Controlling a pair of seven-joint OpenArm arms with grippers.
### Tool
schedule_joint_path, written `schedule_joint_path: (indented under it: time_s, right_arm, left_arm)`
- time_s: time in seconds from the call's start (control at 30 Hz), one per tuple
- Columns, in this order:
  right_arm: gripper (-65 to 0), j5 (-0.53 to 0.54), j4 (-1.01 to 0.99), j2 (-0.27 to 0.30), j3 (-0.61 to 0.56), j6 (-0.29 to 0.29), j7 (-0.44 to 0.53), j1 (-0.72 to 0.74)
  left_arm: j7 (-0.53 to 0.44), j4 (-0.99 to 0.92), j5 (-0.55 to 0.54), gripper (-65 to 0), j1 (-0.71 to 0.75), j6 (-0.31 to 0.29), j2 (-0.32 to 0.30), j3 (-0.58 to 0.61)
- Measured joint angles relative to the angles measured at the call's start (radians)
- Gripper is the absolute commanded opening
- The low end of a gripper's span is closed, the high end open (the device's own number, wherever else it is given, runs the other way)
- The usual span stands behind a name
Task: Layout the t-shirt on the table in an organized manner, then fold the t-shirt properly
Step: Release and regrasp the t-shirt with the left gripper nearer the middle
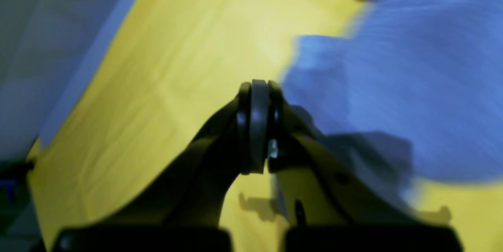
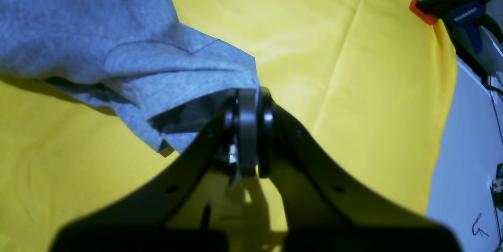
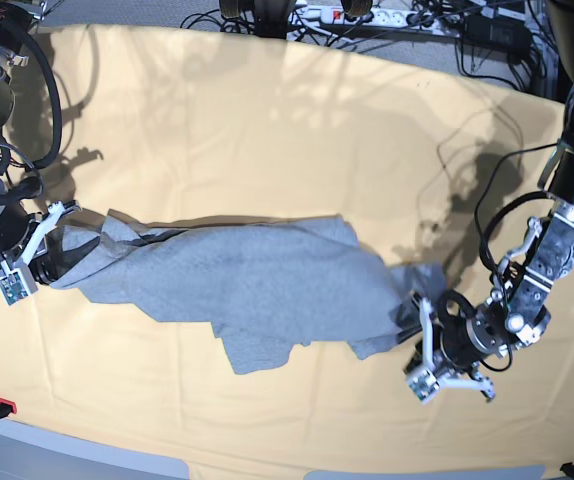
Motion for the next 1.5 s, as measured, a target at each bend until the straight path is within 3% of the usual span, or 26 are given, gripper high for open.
schedule_joint_path:
  time_s: [0.13,0.17,0.23,0.37,0.67,0.8,1.17,1.27,1.4,1.5]
  right_arm:
    - [-65.0,0.0,0.0,0.0,0.0,0.014,0.0,0.0]
    - [-65.0,0.0,0.0,0.0,0.0,0.013,0.0,0.0]
    - [-65.0,0.0,0.0,0.0,0.0,0.013,0.0,0.0]
    - [-65.0,0.0,0.0,0.0,0.0,0.014,0.001,0.0]
    - [-65.0,-0.001,0.0,0.0,0.0,0.013,0.0,-0.001]
    - [-65.0,-0.001,0.0,0.0,0.0,0.013,0.0,-0.001]
    - [-65.0,-0.003,0.0,0.0,0.0,0.013,0.0,-0.001]
    - [-65.0,-0.003,0.0,0.0,0.0,0.013,0.001,-0.001]
    - [-65.0,-0.004,0.0,0.0,0.0,0.013,0.0,-0.001]
    - [-65.0,-0.004,0.0,0.0,0.0,0.013,0.0,0.0]
  left_arm:
    - [-0.014,-0.13,0.001,-65.0,-0.044,-0.005,0.053,-0.002]
    - [0.011,-0.145,-0.008,-65.0,-0.053,-0.034,0.06,-0.001]
    - [0.121,-0.138,-0.069,-65.0,-0.07,-0.152,0.058,-0.001]
    - [0.394,-0.077,-0.294,-65.0,-0.114,-0.346,0.051,0.0]
    - [0.906,0.063,-0.938,-65.0,-0.111,-0.34,0.001,0.0]
    - [0.914,0.068,-1.146,-65.0,-0.098,-0.341,0.008,0.0]
    - [0.922,0.067,-1.141,-65.0,0.096,-0.341,0.01,0.0]
    - [0.904,0.067,-1.025,-65.0,0.117,-0.342,0.01,0.0]
    - [0.749,0.066,-0.864,-65.0,0.143,-0.341,0.013,0.0]
    - [0.66,0.066,-0.818,-65.0,0.143,-0.341,0.016,0.0]
